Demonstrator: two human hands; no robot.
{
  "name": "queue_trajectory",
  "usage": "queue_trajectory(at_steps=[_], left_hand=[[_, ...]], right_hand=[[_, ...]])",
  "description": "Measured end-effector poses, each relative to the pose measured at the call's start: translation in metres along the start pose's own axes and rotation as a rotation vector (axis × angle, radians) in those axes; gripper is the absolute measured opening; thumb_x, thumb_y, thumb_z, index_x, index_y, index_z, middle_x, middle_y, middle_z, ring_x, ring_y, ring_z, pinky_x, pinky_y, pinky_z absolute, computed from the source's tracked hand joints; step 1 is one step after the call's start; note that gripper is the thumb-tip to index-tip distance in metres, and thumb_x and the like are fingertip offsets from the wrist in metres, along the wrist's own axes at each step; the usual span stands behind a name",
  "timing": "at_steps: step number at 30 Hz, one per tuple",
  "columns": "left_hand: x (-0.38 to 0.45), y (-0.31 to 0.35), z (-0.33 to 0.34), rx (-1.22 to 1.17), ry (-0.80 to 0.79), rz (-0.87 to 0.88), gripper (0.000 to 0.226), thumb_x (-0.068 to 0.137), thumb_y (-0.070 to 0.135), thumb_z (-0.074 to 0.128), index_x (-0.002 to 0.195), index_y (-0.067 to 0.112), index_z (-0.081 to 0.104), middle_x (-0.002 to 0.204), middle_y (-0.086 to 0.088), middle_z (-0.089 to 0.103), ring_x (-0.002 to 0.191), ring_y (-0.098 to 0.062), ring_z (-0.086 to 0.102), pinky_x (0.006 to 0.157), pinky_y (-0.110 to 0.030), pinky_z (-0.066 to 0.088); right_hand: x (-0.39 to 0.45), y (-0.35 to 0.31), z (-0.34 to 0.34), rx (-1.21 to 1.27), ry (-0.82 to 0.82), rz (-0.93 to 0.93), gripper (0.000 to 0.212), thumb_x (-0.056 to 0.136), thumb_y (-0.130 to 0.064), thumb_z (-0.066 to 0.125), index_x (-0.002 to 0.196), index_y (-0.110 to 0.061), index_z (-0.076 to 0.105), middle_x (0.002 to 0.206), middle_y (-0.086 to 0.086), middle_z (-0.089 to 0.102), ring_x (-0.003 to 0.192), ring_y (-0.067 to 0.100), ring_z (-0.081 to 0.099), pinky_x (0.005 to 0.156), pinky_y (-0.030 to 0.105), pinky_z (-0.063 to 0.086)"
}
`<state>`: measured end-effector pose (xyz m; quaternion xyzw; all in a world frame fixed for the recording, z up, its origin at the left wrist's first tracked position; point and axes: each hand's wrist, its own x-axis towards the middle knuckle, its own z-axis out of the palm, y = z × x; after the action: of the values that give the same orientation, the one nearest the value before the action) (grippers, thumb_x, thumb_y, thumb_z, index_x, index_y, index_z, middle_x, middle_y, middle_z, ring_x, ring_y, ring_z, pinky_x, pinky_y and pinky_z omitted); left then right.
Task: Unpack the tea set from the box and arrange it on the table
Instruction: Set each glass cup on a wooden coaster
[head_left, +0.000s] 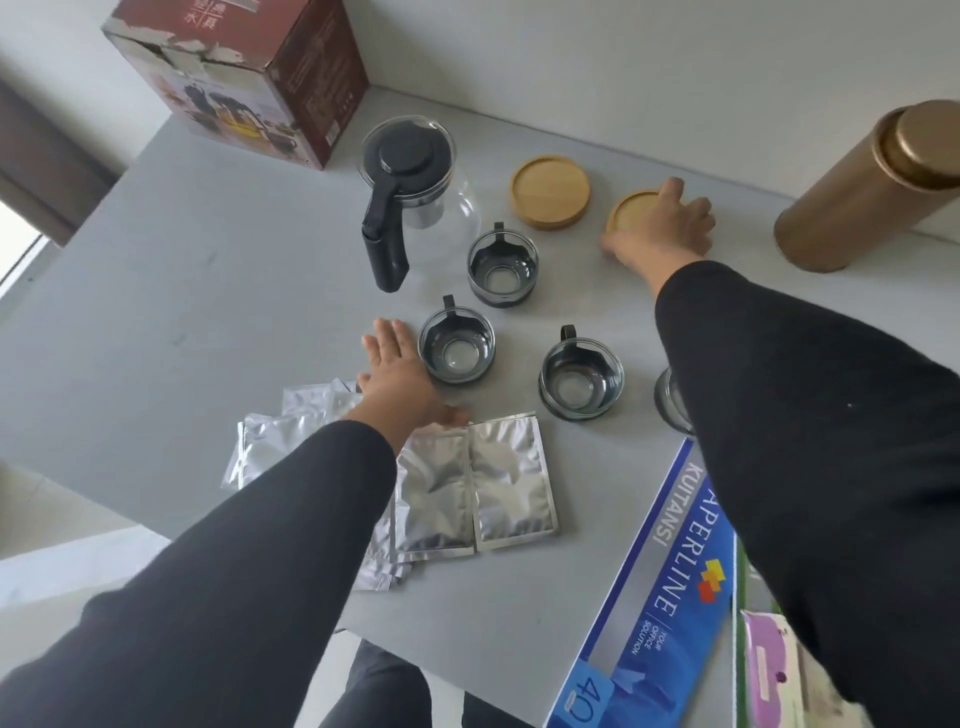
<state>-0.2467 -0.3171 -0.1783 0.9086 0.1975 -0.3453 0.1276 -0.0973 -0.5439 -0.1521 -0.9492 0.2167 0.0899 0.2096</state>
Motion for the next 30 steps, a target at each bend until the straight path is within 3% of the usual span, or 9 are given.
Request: queue_trajectory(at_steps=[4,11,30], left_hand=[[-0.001,0.000,-0.001,-0.006,-0.007,0.001,0.142,0.064,0.050,0.082,0.147,0.007,-0.024,0.155,-0.008,-0.030,0.145,-0.030,-0.021,0.117,-0.050,0.012],[-0.003,0.000,-0.002,-0.037,-0.015,0.010,0.142,0.064,0.048,0.083,0.148,0.007,-0.024,0.155,-0.007,-0.031,0.145,-0.029,-0.022,0.117,-0.052,0.010],[-0.002,-0.001,-0.001,-0.049,-0.007,0.032,0.140,0.066,0.045,0.083,0.148,0.006,-0.023,0.155,-0.009,-0.030,0.145,-0.030,-0.021,0.117,-0.052,0.010]], right_hand=[[-0.025,0.003,-0.002,-0.063,0.091,-0.012,0.083,0.068,-0.039,0.071,0.136,-0.017,0.030,0.135,0.017,0.038,0.127,0.034,0.032,0.098,0.040,0.034],[-0.068,0.004,0.018,-0.049,0.018,0.083,0.091,0.065,-0.045,0.075,0.136,-0.014,0.027,0.132,0.018,0.043,0.121,0.033,0.039,0.096,0.038,0.036],[-0.073,-0.004,0.029,-0.165,-0.018,0.177,0.090,0.062,-0.047,0.078,0.130,-0.011,0.031,0.130,0.017,0.045,0.119,0.032,0.043,0.097,0.039,0.034]])
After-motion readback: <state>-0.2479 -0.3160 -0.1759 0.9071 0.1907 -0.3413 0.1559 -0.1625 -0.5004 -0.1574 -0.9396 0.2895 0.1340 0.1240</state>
